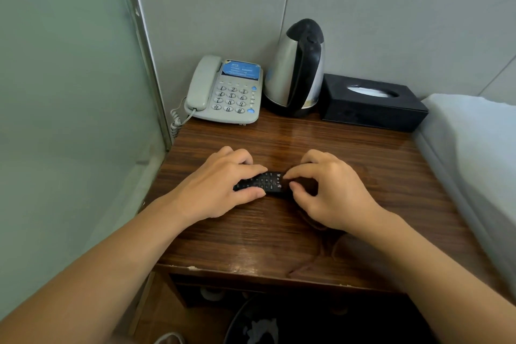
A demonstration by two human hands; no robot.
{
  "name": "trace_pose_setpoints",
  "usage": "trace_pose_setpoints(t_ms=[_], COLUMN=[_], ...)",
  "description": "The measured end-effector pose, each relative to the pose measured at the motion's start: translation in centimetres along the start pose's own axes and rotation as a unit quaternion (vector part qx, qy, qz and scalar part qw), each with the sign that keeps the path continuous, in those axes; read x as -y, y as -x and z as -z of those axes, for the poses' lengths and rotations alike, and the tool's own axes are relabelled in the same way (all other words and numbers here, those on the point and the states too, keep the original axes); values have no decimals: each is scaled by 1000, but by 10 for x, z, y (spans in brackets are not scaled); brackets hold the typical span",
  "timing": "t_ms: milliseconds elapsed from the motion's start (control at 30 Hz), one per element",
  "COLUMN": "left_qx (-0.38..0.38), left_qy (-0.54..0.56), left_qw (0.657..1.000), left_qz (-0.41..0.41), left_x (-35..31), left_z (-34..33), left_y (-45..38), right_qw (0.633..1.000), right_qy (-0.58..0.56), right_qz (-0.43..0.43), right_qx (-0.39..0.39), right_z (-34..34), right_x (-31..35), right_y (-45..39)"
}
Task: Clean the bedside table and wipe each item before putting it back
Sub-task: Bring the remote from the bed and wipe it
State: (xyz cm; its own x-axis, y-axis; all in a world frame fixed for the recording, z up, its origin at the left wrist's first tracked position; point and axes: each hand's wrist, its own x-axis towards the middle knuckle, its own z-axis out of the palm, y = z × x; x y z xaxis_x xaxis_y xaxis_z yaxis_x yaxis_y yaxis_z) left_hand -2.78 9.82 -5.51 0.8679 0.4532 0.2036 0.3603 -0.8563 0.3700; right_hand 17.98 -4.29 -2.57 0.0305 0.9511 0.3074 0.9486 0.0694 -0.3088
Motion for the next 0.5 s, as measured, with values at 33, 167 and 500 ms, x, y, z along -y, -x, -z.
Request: trace_pose_setpoints(t_ms=[33,167,500], left_qx=[-2,-15,-32], left_qy=[1,3,7], left_qw=[1000,1000,999], left_qz=[-4,-11,-15], left_x=[-1,-3,-4], left_z=[0,0,1], left_y=[0,0,-1], right_qw=[1000,998,996], right_qy=[-4,7,-13], right_qz=[1,-62,-80], right_qx=[1,-15,-35], right_z=[1,-2,2], right_x=[-1,-3,0], right_y=[1,-14,4])
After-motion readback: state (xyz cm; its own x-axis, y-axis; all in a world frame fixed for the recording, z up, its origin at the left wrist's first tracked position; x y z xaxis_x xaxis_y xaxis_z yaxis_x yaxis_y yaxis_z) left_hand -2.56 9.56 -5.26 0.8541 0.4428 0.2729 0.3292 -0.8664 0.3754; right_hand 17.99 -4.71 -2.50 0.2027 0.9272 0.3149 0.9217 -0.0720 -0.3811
